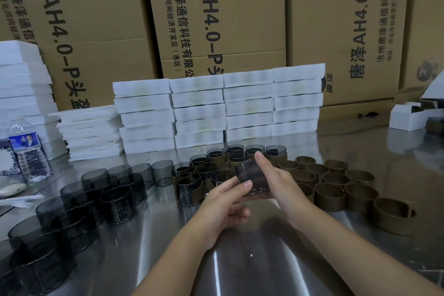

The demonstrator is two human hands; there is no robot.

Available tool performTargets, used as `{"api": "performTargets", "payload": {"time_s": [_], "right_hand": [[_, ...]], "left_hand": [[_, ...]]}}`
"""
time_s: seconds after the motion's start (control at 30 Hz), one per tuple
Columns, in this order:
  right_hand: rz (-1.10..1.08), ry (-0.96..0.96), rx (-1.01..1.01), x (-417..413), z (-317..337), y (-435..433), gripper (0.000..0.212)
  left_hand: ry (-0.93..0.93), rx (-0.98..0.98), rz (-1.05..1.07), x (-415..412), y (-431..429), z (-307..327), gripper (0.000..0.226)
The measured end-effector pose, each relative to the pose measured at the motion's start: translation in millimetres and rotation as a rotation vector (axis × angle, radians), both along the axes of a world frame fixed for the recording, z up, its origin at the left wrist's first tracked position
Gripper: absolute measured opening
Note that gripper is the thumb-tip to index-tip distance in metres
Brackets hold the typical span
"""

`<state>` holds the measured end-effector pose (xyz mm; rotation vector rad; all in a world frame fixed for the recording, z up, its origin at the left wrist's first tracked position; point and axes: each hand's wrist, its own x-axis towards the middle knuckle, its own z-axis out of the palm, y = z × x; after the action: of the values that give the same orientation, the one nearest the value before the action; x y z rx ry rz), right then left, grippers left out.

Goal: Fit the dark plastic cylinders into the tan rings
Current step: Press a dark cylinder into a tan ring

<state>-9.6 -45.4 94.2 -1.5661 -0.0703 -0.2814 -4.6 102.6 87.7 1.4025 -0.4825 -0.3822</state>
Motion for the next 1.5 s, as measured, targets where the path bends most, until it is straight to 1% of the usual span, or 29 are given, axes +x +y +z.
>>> {"api": "performTargets", "payload": {"time_s": [0.13, 0.23, 0.33, 0.5, 0.67, 0.8, 0.9, 0.97, 1.1, 1.23, 1.37, 1.5], "right_hand": [[0.013, 0.034, 0.032, 0.6, -0.1, -0.9, 0.073], [0.031, 0.051, 0.060, 0.6, -0.1, -0.9, 0.080], [0.037, 0.071, 0.077, 1.2, -0.1, -0.1, 0.082], [0.049, 0.087, 0.094, 1.3, -1.4, -1.6, 0.075], [0.037, 0.092, 0.062, 0.7, -0.6, 0.3, 0.079], [0.029, 0.073, 0.050, -0.4, 0.3, 1.8, 0.068], [-0.006, 0.029, 0.073, -0.4, 1.1, 2.2, 0.056], [-0.032, -0.017, 0.072, -2.3, 1.5, 3.3, 0.052], [-0.002, -0.148, 0.018, -8.2, 0.1, 6.5, 0.053], [0.023, -0.251, -0.106, -3.1, -5.8, 5.2, 0.055], [-0.008, -0.305, -0.183, 1.5, -11.1, 5.2, 0.067], [-0.033, -0.318, -0.244, 2.6, -12.8, 4.3, 0.067]], "left_hand": [[0.035, -0.004, -0.024, 0.8, 0.9, -0.3, 0.026], [0.042, 0.002, -0.048, 0.8, 1.4, -0.1, 0.026], [0.045, 0.010, -0.076, 0.8, 1.8, -0.2, 0.036], [0.087, -0.006, -0.090, 2.0, 0.9, 1.4, 0.054], [0.086, -0.019, -0.102, 0.8, 0.1, 1.0, 0.050], [0.026, -0.031, -0.082, -0.4, -1.1, 2.8, 0.054], [0.023, -0.066, -0.035, -0.7, -2.2, 2.9, 0.061], [0.066, -0.085, -0.027, -1.2, -3.5, 3.8, 0.060], [0.117, -0.067, -0.050, -1.3, -4.6, 4.5, 0.052], [0.134, -0.106, -0.028, 4.4, -4.4, 1.3, 0.065], [0.167, -0.118, -0.027, 9.2, -3.1, -1.3, 0.059], [0.180, -0.091, -0.014, 12.5, -0.7, -3.0, 0.058]]}}
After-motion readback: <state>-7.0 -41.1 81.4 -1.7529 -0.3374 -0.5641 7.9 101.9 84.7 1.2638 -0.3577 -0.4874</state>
